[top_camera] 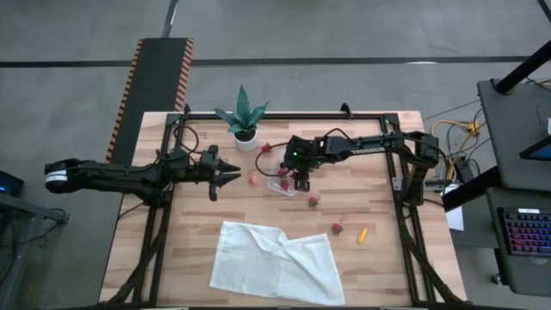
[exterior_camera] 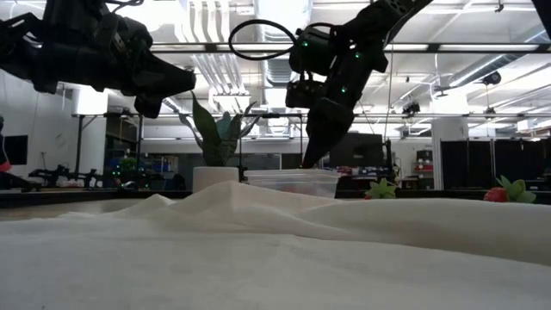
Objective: Pick and placing Produce into tupperware
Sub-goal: Put the red strawberry into the transparent bin
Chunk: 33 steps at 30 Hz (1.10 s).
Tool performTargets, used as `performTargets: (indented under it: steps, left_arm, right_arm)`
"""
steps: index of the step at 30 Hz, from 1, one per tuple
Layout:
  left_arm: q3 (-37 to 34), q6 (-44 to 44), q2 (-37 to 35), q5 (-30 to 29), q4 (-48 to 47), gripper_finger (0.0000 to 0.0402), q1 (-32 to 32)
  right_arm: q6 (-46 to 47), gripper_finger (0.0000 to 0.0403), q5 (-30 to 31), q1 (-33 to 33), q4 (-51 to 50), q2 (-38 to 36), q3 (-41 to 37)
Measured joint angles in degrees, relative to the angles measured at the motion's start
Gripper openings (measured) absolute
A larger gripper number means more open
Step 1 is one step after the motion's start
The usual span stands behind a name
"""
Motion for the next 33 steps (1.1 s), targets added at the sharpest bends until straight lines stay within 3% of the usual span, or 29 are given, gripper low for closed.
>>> performTargets:
  steps: [6, 14, 22, 27, 33]
  left_arm:
    - [0.00, 0.00, 0.00, 0.04, 0.00, 0.0089, 0.00]
    - [-0.02, 0.00, 0.00, 0.06, -0.13, 0.0089, -0.02]
    - [-0.16, -0.11, 0.00, 0.06, -0.16, 0.0089, -0.02]
    - [-0.44, -0.11, 0.00, 0.06, -0.09, 0.0089, -0.01]
    - [-0.50, -0.11, 0.00, 0.05, 0.15, 0.0089, 0.00]
  right_arm:
    - [0.83, 0.0166, -0.03, 0.03, -5.40, -2.29, -0.07]
    - [4.75, 0.0166, -0.50, 3.91, -12.20, -13.75, -1.48]
    - [12.33, 0.0157, -0.16, 8.18, -12.59, -29.72, -10.63]
    - [21.32, 0.0150, 0.44, 12.44, -6.24, -36.75, -18.06]
    - [31.83, 0.0140, 10.63, 20.86, -2.95, -37.84, -22.37]
